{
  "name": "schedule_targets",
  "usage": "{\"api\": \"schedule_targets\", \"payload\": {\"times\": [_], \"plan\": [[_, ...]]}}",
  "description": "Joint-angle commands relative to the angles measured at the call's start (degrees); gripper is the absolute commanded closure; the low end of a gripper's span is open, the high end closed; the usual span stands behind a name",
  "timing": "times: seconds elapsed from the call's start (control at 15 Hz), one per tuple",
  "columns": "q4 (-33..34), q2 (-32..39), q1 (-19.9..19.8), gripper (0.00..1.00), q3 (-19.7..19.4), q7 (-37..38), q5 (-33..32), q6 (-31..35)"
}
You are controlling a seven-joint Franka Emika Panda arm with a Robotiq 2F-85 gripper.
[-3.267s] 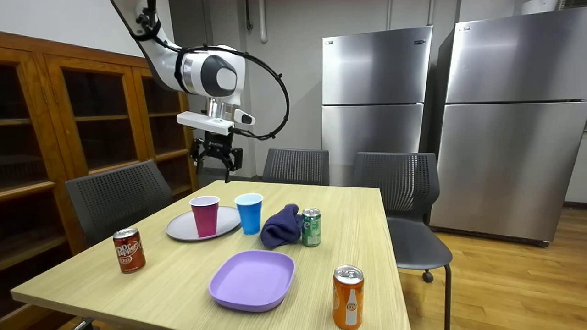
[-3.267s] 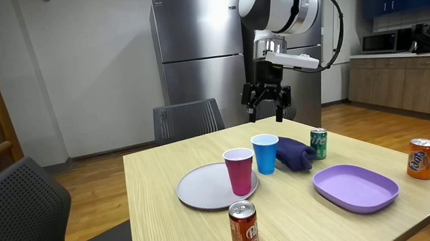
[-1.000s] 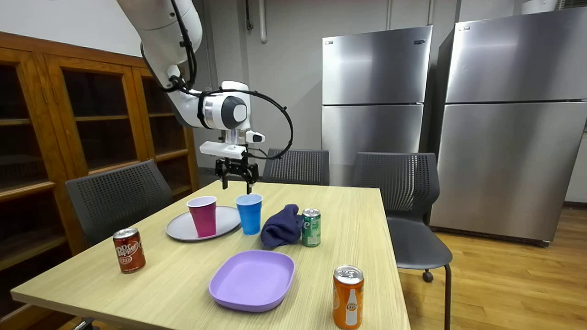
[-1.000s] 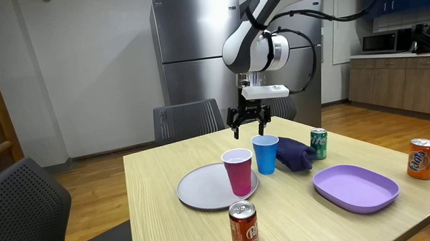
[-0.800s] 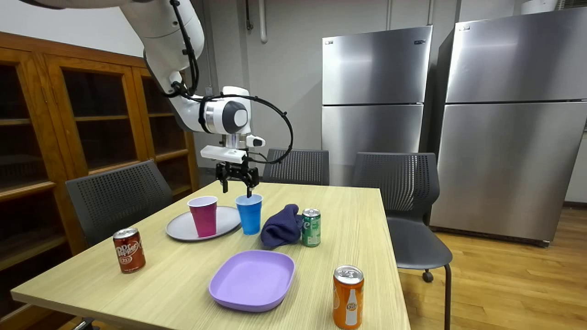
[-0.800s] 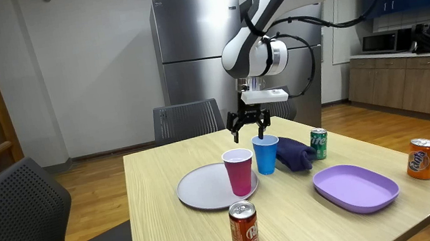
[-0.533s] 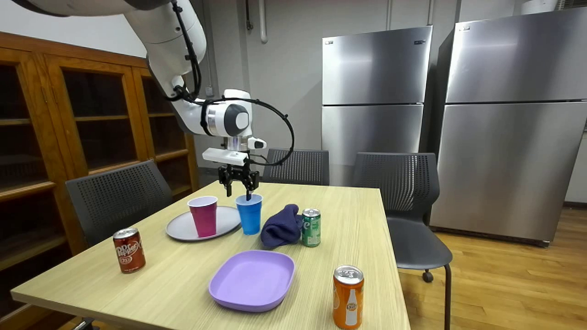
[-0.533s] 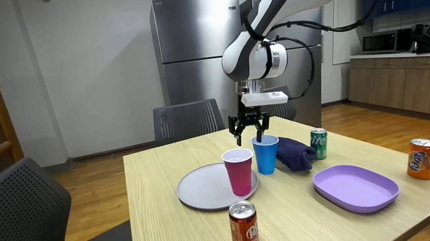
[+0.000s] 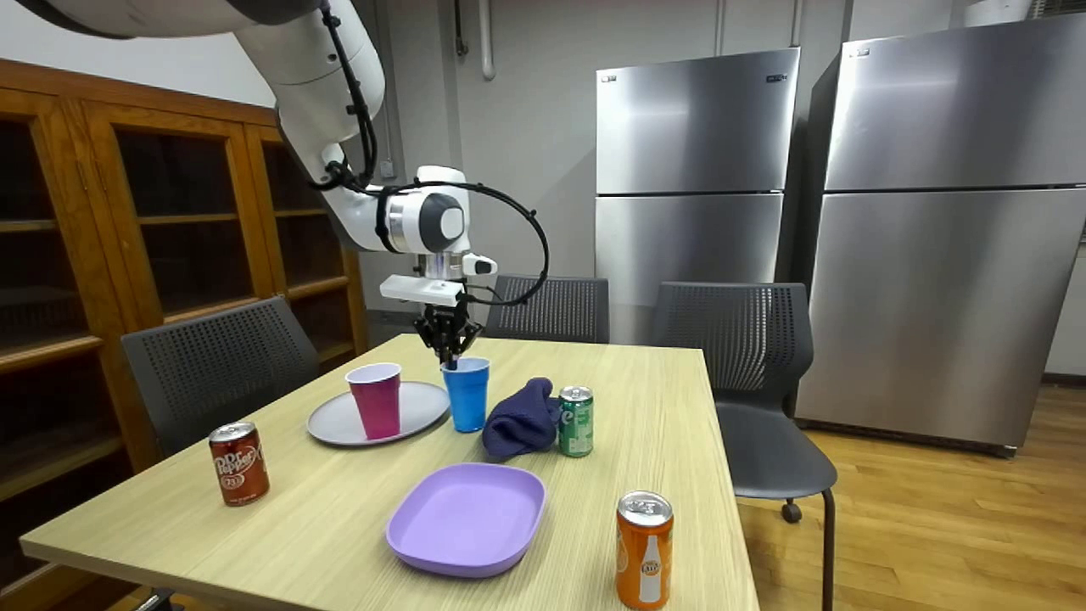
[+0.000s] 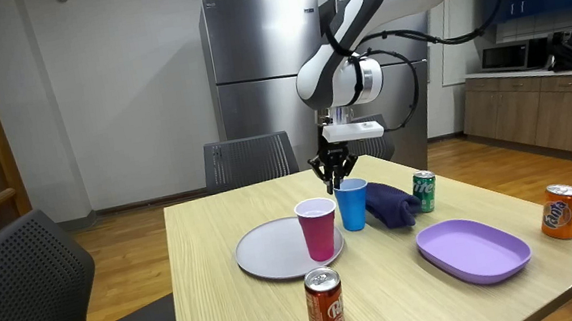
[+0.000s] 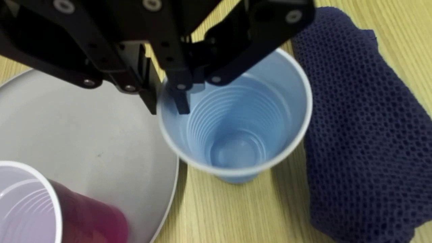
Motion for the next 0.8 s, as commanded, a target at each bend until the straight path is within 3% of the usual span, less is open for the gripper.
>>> {"api": "schedule_targets", "payload": {"times": [0.0, 0.73], "plan": [[2.79, 1.27, 1.71, 1.0, -1.94, 3.7, -2.85, -2.29], [5.18, -0.98, 3.54, 0.99, -2.13, 2.52, -7.48, -5.26]]}}
